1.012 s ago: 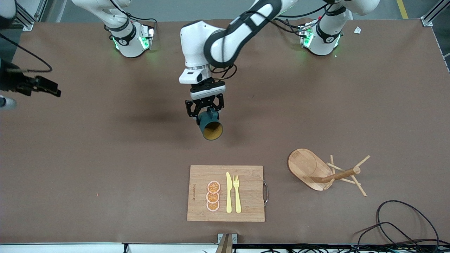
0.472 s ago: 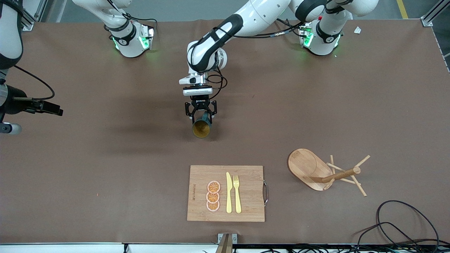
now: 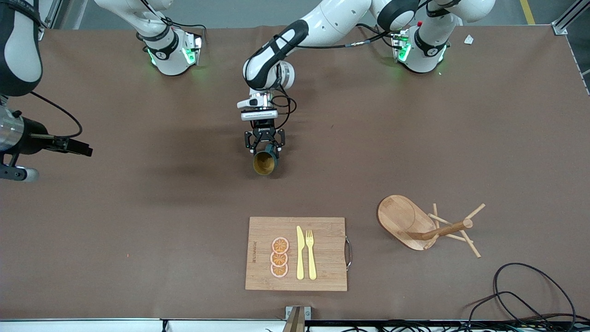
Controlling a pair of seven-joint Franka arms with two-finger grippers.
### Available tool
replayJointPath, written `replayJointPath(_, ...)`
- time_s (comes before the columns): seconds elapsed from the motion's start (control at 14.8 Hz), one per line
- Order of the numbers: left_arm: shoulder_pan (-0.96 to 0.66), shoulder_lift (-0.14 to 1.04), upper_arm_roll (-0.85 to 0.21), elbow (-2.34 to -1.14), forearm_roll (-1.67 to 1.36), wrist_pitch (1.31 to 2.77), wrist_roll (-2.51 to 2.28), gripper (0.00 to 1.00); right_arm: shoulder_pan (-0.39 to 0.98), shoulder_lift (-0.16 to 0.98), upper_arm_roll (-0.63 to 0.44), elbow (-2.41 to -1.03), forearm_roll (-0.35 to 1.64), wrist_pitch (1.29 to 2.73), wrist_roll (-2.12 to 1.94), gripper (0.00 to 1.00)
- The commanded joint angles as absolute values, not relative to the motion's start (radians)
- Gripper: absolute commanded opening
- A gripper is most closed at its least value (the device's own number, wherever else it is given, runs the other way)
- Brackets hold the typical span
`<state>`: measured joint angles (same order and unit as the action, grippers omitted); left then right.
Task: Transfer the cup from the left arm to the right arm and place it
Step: 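Carry the mug to mid-table while the right gripper reaches toward it, then grasp the mug rim with the right gripper while the left gripper holds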
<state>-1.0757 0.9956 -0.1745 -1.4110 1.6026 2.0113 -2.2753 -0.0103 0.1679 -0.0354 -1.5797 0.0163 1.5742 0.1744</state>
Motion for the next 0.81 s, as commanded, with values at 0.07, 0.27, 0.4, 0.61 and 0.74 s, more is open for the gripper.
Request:
replayJointPath(0.07,-1.094,0.999,-0.172,-1.391,1.531,2.008,-2.33,0.86,0.073,0.166,-0.035,-1.6,0.05,1.578,0.42,1.0)
replayJointPath(0.27,-1.094,0.971,-0.175,-1.387,1.406,2.009,-2.321,1.0,0.139,0.164,-0.035,-1.608,0.061,1.588,0.569,1.0)
replayJointPath(0.4,-1.085,0.93,-0.186,-1.385,1.268,2.011,-2.281,1.0,0.173,0.163,-0.034,-1.627,0.067,1.601,0.652,1.0)
replayJointPath(0.61,-1.042,0.836,-0.209,-1.382,0.991,2.028,-2.174,1.0,0.21,0.156,-0.034,-1.705,0.084,1.656,0.719,1.0)
replayJointPath(0.74,-0.997,0.755,-0.213,-1.384,0.763,2.029,-2.03,1.0,0.227,0.149,-0.034,-1.765,0.106,1.709,0.742,1.0)
